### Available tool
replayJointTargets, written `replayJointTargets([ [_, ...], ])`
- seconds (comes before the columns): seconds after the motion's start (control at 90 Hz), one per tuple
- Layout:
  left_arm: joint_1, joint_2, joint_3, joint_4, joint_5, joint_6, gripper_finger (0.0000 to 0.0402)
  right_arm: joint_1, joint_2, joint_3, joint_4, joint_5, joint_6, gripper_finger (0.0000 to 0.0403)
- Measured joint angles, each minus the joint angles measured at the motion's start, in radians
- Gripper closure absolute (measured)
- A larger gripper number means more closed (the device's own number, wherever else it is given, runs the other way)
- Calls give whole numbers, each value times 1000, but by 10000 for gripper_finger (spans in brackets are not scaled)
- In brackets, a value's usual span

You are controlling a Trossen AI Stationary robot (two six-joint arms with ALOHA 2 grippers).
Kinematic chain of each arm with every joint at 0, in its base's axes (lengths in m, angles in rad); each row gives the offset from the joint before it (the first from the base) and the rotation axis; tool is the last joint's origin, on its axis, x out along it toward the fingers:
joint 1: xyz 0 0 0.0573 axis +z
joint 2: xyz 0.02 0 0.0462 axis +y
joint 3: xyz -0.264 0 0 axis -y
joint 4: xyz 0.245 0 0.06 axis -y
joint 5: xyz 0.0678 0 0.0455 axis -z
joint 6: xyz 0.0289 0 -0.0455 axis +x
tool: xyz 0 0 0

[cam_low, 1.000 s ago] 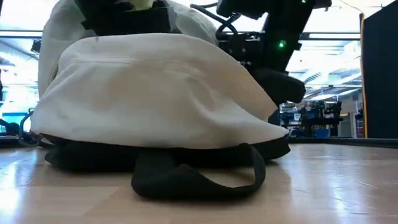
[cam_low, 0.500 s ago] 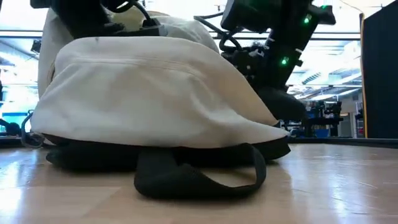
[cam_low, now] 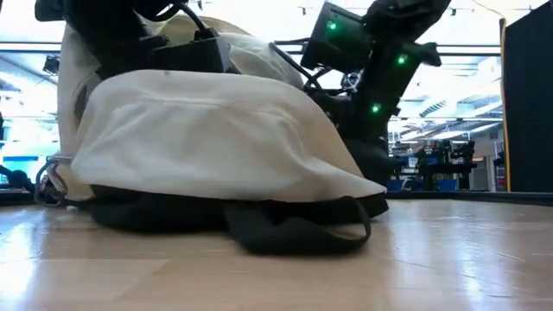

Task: Unpack backpack
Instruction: Remove the zip bag from the white backpack

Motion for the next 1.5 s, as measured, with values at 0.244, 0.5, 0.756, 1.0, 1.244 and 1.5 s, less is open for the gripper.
replayJointTargets([
  [0.244, 1, 0, 0, -61, -87, 1, 395, -6, 0, 0, 9, -9, 22, 397],
  [0.5, 23, 0, 0, -69, -99, -8, 321, 35, 0, 0, 43, -15, 52, 400],
  [0.756, 73, 0, -9, -66, -99, -35, 229, 69, 0, 23, 51, -26, 64, 401],
  [1.0, 114, 0, -91, -25, -50, -52, 218, 72, 0, 42, 51, -36, 61, 402],
  [1.244, 128, -2, -163, 53, -49, -54, 319, 72, 0, 42, 61, -42, 64, 403],
  [1.5, 128, -2, -163, 48, -84, -58, 400, 72, 0, 42, 73, -58, 67, 403],
])
